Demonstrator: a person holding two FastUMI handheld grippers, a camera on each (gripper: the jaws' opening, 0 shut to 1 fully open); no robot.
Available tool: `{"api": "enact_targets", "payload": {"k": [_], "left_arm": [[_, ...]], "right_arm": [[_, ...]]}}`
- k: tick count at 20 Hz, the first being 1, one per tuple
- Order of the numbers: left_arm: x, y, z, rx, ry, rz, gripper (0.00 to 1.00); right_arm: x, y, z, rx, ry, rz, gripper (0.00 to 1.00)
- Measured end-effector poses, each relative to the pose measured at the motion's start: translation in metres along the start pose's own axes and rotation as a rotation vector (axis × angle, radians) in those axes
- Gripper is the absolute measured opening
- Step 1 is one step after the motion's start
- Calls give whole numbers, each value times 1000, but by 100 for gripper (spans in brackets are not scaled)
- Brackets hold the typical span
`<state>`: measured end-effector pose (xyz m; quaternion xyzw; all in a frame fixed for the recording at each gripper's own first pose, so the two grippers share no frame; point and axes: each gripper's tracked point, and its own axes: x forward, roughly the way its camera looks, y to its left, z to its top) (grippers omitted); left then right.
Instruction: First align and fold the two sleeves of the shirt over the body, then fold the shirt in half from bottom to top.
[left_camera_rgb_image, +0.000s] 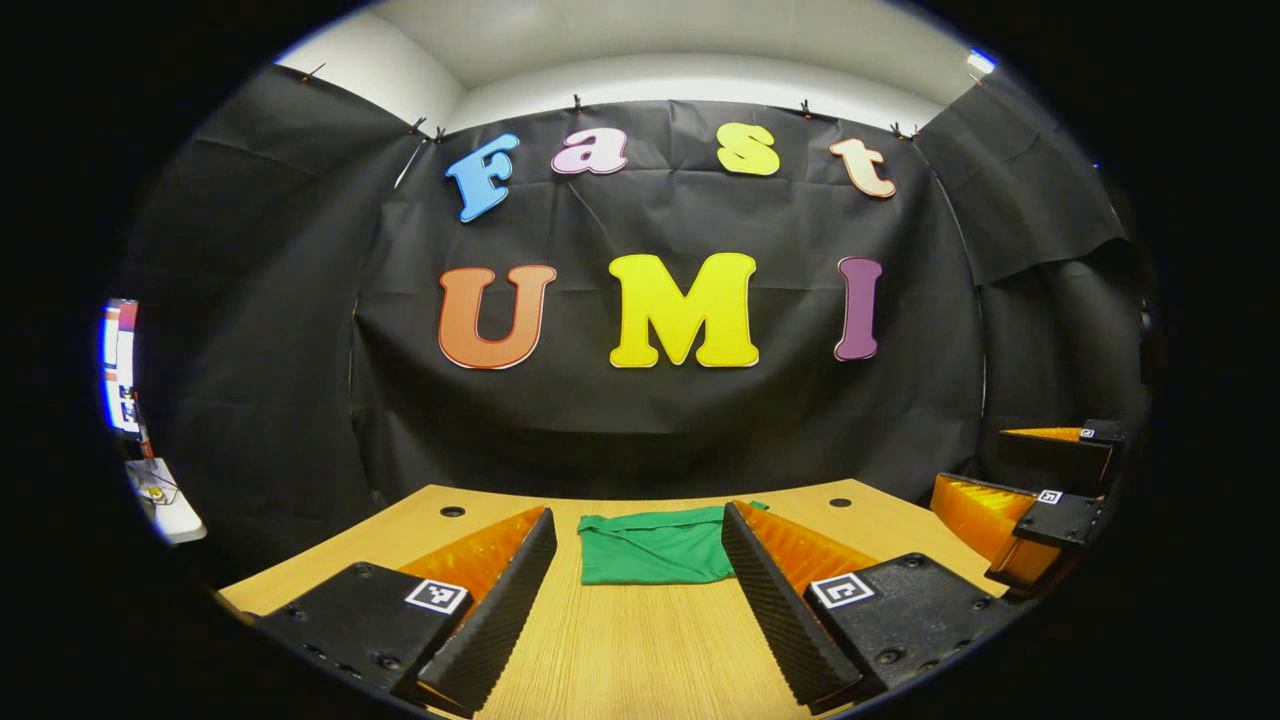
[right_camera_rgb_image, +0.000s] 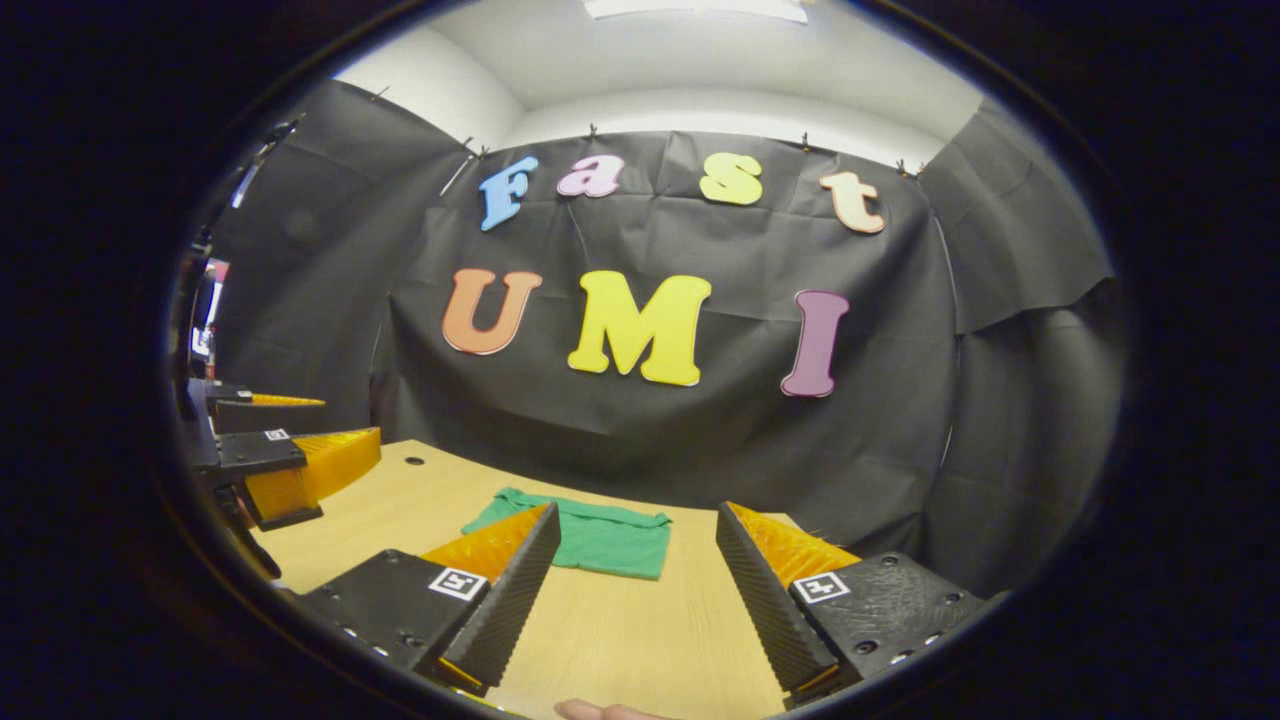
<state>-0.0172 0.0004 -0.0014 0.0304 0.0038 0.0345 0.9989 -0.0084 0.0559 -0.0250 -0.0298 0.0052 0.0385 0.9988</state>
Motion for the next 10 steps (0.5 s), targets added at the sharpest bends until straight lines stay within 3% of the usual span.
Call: {"api": "enact_targets", "payload": {"k": [10], "left_arm": [[12,-23,-18,34,38,-36,100]], "right_arm": [[1,-13,-22,28,15,-9,95]]}}
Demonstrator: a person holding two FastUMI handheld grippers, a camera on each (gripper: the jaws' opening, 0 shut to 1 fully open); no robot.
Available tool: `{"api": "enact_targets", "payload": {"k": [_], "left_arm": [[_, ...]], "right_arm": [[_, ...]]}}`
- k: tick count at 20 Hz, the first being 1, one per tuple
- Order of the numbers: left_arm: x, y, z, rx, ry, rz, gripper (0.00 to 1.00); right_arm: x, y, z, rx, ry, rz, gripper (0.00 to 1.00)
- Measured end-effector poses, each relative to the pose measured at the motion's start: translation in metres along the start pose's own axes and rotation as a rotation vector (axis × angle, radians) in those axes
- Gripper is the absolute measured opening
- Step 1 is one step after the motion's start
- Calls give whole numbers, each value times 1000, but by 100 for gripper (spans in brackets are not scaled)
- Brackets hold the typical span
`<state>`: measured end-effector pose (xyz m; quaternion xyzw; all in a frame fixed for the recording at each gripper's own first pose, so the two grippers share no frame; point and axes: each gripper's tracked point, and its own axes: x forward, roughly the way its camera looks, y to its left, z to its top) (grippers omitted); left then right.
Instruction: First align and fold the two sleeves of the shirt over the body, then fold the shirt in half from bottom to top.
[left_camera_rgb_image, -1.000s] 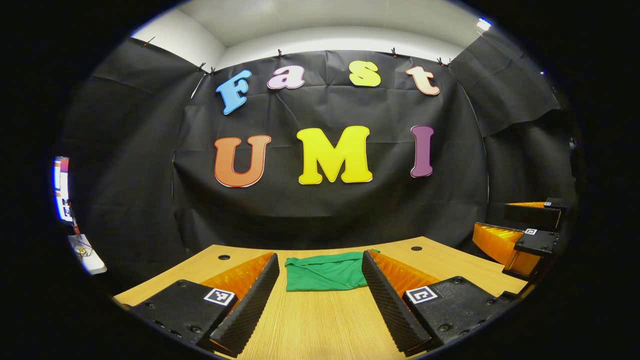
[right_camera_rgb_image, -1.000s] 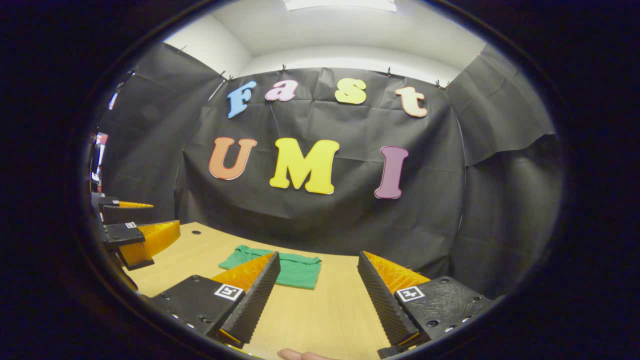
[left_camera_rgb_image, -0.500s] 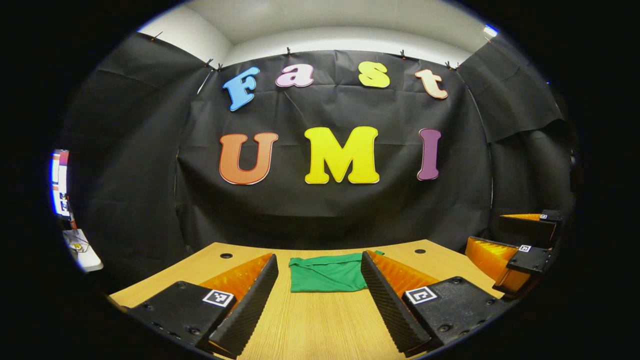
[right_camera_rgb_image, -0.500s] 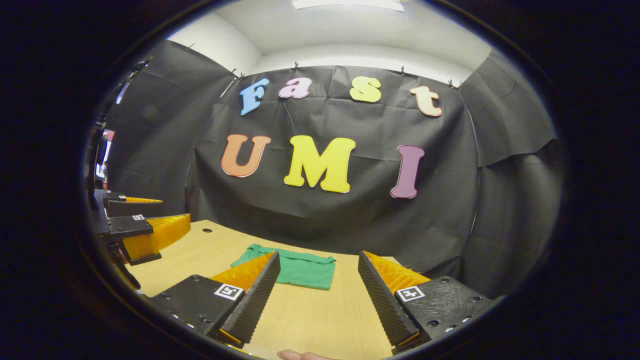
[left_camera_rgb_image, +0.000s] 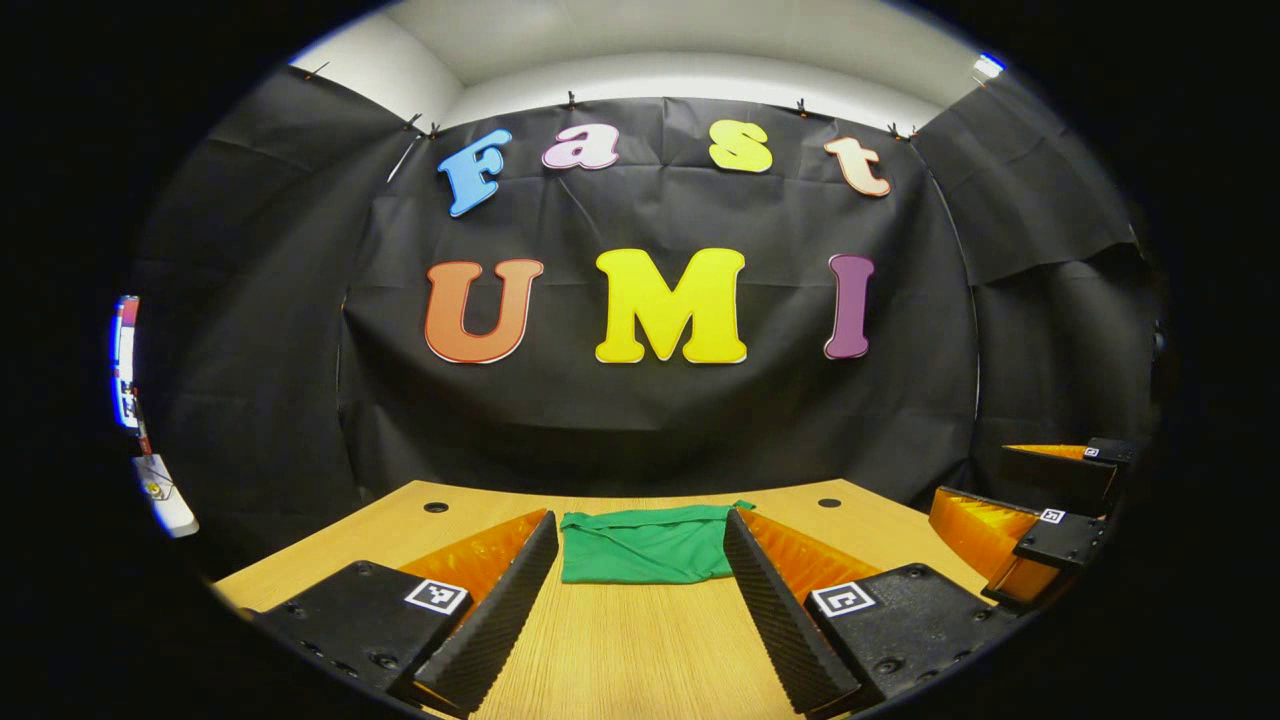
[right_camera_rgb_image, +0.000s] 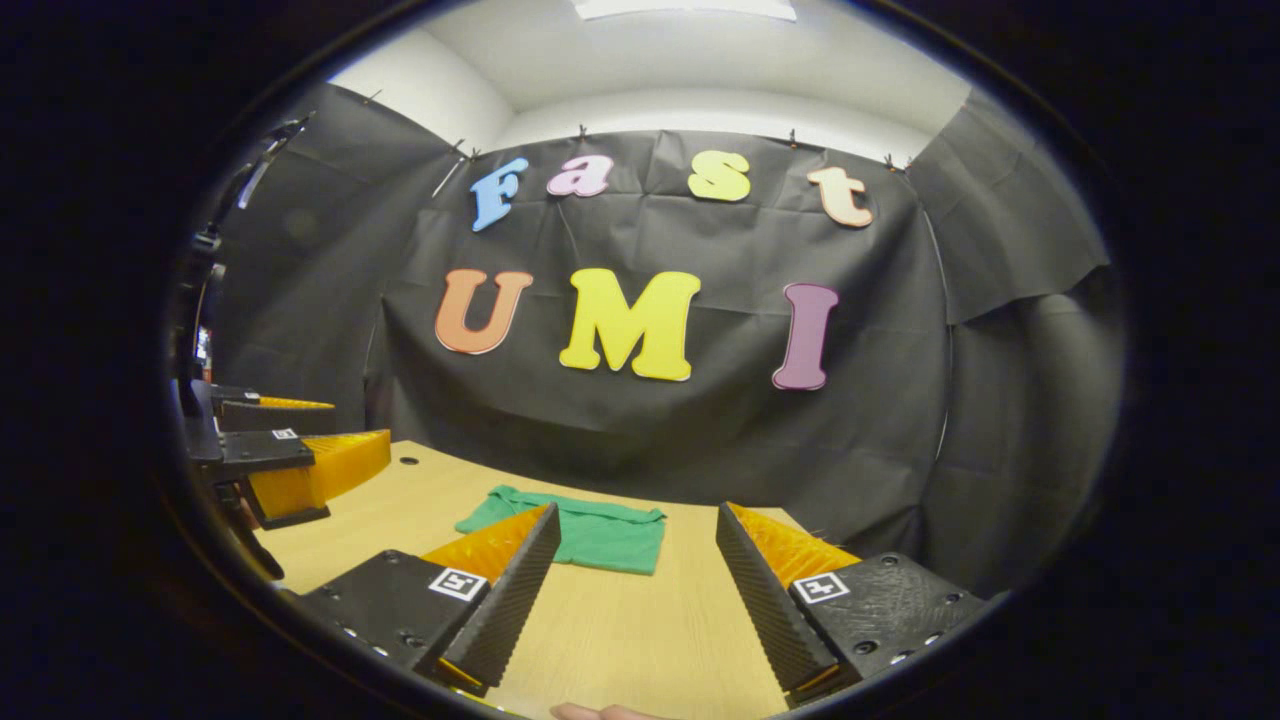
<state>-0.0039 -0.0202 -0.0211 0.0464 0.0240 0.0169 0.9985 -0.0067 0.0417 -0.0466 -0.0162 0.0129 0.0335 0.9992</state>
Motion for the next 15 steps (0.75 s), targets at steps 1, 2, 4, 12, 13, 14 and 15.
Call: {"api": "enact_targets", "payload": {"k": [1,2,4,12,13,14,15], "left_arm": [[2,-5,-8,8,23,-1,100],[3,-8,-9,9,27,3,100],[5,-13,-8,18,22,3,100],[2,-3,2,56,-34,90,100],[3,-3,1,52,-33,89,100],[3,-4,1,51,-30,81,100],[3,-6,0,50,-28,73,100]], "right_arm": [[1,0,-7,-12,14,13,95],[2,1,-14,-16,33,24,95],[1,-3,-22,0,50,34,95],[-2,-2,-26,30,21,68,96],[-3,0,-28,39,26,73,95],[-4,0,-28,54,25,73,95],[-6,0,-28,66,26,76,95]]}}
